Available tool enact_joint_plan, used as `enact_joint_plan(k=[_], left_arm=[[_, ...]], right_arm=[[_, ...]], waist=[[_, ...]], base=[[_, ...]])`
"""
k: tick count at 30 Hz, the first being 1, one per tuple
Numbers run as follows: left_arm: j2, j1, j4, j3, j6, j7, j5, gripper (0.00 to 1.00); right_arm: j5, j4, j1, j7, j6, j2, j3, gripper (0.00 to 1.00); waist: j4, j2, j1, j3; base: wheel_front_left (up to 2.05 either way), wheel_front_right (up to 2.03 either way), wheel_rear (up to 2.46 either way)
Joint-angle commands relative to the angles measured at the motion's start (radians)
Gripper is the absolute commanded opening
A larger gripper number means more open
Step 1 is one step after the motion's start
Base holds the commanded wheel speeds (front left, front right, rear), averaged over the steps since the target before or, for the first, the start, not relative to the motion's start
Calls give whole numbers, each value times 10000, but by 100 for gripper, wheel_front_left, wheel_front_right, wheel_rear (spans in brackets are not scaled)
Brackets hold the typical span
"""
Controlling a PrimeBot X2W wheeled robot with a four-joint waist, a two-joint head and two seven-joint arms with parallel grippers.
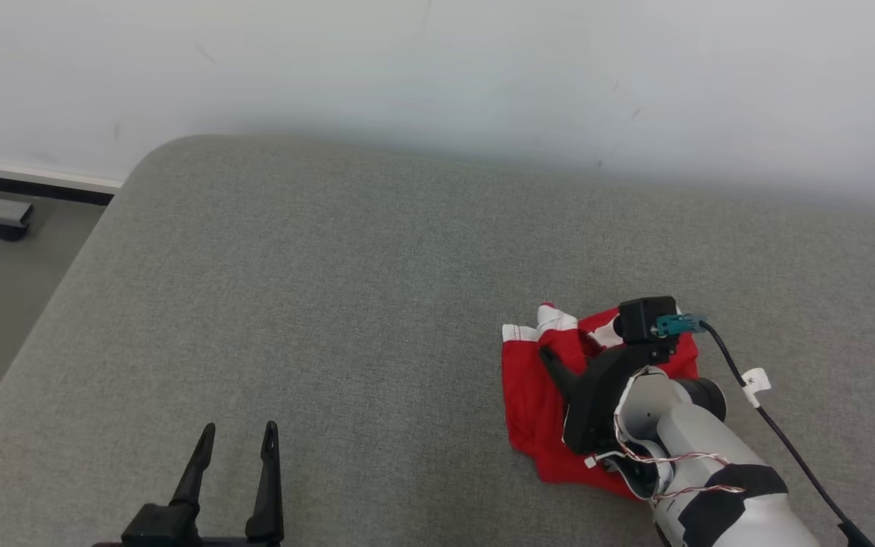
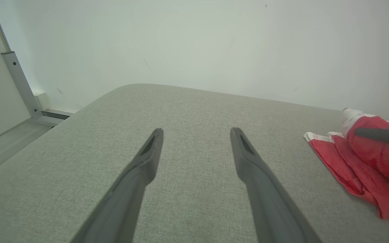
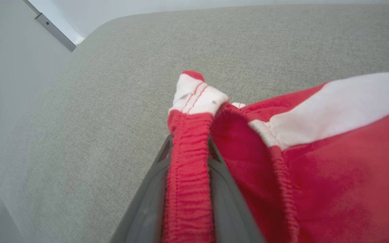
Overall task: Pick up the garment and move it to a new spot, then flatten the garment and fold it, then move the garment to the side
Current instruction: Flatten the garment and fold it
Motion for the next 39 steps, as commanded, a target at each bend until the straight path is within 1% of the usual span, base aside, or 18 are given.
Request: enact_joint_plan(k=[1,6,11,15,21,22,29,36,38,39], left_arm=[[-13,-21,28,8,31,-26,-39,100],[-13,146,72,164,-20,-26,87,100],[-15,339,-13,468,-76,-26,252,100],[-12,519,-109,723,-129,-26,383,100],[-15,759,-327,1071,-212,-25,540,100],[-15,759,-327,1071,-212,-25,540,100],[-13,962,-650,1422,-231,-25,764,100],[-14,1082,-869,1650,-263,-25,920,100],[-15,1124,-908,1687,-270,-25,942,100],[-12,1143,-930,1712,-271,-25,940,100]], right_arm=[[-134,31,-112,-143,-3,96,176,100],[-404,-305,-118,-643,-3,-309,767,100],[-206,-1077,116,-1377,-3,-719,760,100],[-175,-1799,372,-2029,-3,-1111,431,100],[-724,-2748,1020,-3100,-3,-1575,-463,100],[-724,-2748,1020,-3100,-3,-1575,-463,100],[-1357,-3810,2271,-3983,-3,-1679,-1612,100],[-2108,-4839,3708,-4437,-3,-1410,-2719,100],[-2513,-5196,4051,-4513,-3,-1421,-2839,100],[-2575,-5325,4240,-4534,-3,-1308,-3003,100]], waist=[[-47,-1,-1,-59],[-256,-1,-1,-227],[-578,-1,-1,-398],[-859,-1,-1,-491],[-1273,-1,-1,-581],[-1273,-1,-1,-581],[-1762,-1,-1,-622],[-2170,-1,-1,-661],[-2244,-1,-1,-666],[-2280,-1,-1,-671]], base=[[0,0,0],[0,0,0],[0,0,0],[0,0,0],[0,0,0],[0,0,0],[0,0,0],[0,0,0],[0,0,0],[0,0,0]])
